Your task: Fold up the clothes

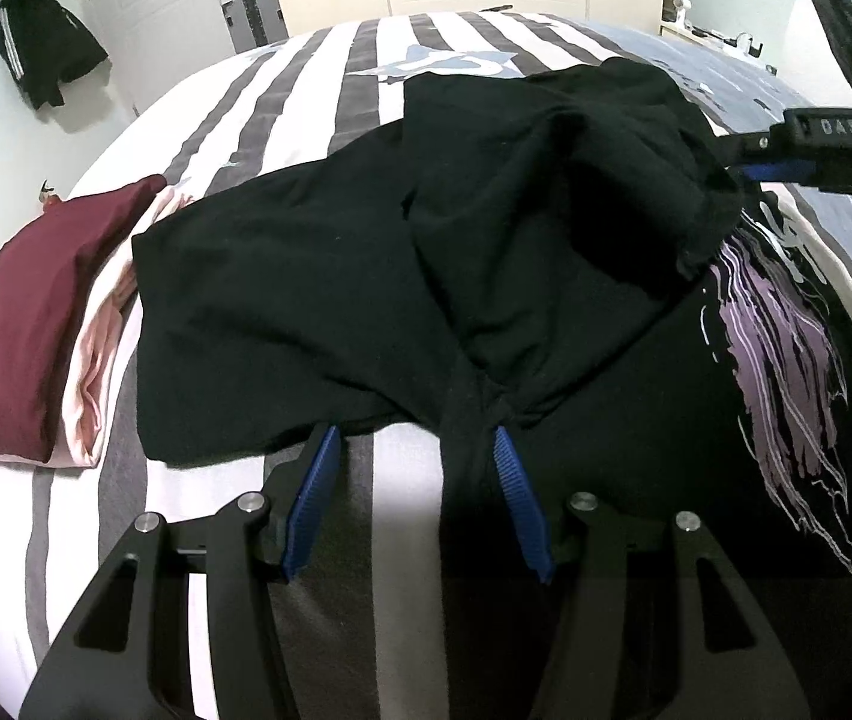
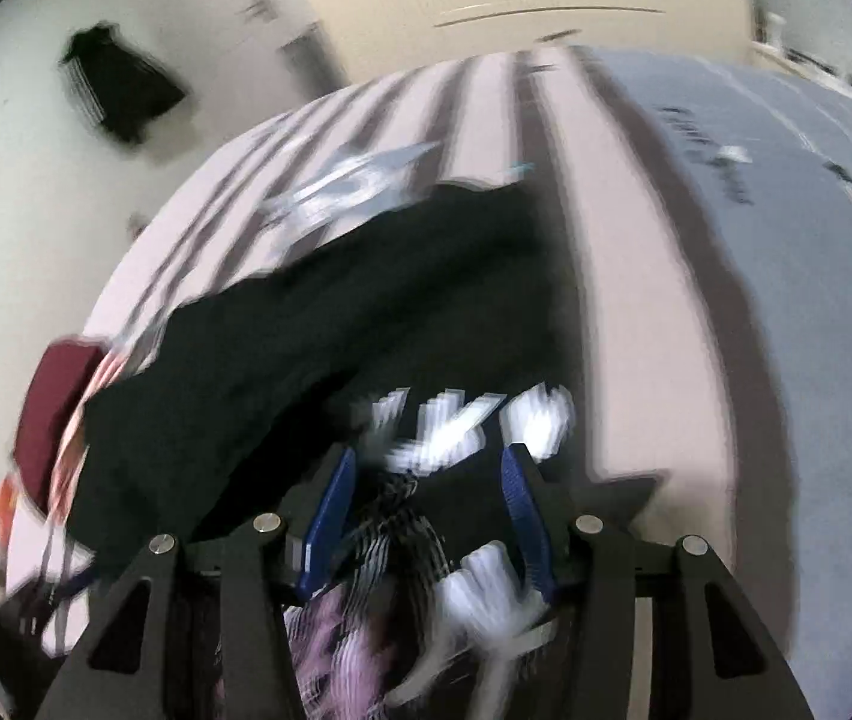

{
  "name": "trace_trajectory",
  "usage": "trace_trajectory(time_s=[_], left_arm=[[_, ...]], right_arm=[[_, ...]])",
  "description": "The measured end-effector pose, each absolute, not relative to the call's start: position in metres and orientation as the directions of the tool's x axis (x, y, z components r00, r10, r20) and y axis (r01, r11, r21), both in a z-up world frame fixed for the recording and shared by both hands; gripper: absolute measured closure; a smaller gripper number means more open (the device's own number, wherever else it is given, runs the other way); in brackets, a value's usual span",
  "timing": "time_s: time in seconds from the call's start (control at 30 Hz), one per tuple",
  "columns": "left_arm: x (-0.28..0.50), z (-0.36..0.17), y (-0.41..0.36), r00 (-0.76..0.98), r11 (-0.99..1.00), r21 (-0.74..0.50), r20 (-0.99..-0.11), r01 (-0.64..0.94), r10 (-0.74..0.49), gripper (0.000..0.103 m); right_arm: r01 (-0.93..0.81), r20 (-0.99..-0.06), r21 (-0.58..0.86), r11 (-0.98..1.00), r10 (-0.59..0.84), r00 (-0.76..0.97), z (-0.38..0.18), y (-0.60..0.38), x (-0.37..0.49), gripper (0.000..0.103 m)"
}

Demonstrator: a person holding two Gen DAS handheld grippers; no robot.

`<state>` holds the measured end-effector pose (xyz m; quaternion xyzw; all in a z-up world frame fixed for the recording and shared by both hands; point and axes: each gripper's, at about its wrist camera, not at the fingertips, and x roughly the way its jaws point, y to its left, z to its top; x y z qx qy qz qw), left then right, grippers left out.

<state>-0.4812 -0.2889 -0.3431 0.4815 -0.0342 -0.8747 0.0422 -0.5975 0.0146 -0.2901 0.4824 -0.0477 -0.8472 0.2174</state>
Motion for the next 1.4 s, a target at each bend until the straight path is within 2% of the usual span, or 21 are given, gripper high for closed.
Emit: trace_trajectory(time_s=[0.23,0.47,0.83,0.9,0.93,0.97,1.27,1.4], left_arm=[[-0.48,-0.344,-0.288,-0.538,-0.993,0.112,-0.836,0.029,-0.11,0.051],[-0.481,-0.344,-0.288,-0.539,-0.994,0.106,-0.836,0.034,-0.108,0.051],[-0.48,-0.343,-0.288,-0.541,-0.993,0.112,-0.834,0.028,-0.11,0.051],[-0.48,-0.343,-0.287,-0.542,-0.993,0.115,-0.833,0.025,-0.11,0.051],[-0.479,-0.342,-0.287,-0.542,-0.993,0.113,-0.834,0.026,-0.109,0.051],[-0.479,-0.342,-0.288,-0.541,-0.994,0.109,-0.834,0.027,-0.107,0.051],[-0.477,-0.34,-0.288,-0.548,-0.995,0.092,-0.832,0.027,-0.092,0.051],[-0.475,-0.34,-0.289,-0.548,-0.995,0.092,-0.832,0.027,-0.092,0.051]], right_arm=[[0.4,-0.756,0.384,-0.832,-0.532,-0.381,-0.287,-0.028,-0.576,0.056],[0.339,-0.732,0.47,-0.815,-0.575,-0.367,-0.282,-0.034,-0.587,0.056],[0.342,-0.745,0.481,-0.807,-0.582,-0.325,-0.292,-0.049,-0.585,0.056],[0.333,-0.744,0.487,-0.807,-0.583,-0.326,-0.297,-0.054,-0.589,0.066],[0.331,-0.749,0.474,-0.816,-0.571,-0.335,-0.297,-0.054,-0.591,0.088],[0.329,-0.755,0.46,-0.825,-0.558,-0.344,-0.297,-0.055,-0.593,0.102],[0.268,-0.783,0.337,-0.902,-0.427,-0.453,-0.278,-0.008,-0.606,0.102],[0.263,-0.807,0.314,-0.912,-0.402,-0.432,-0.288,0.0,-0.616,0.102]])
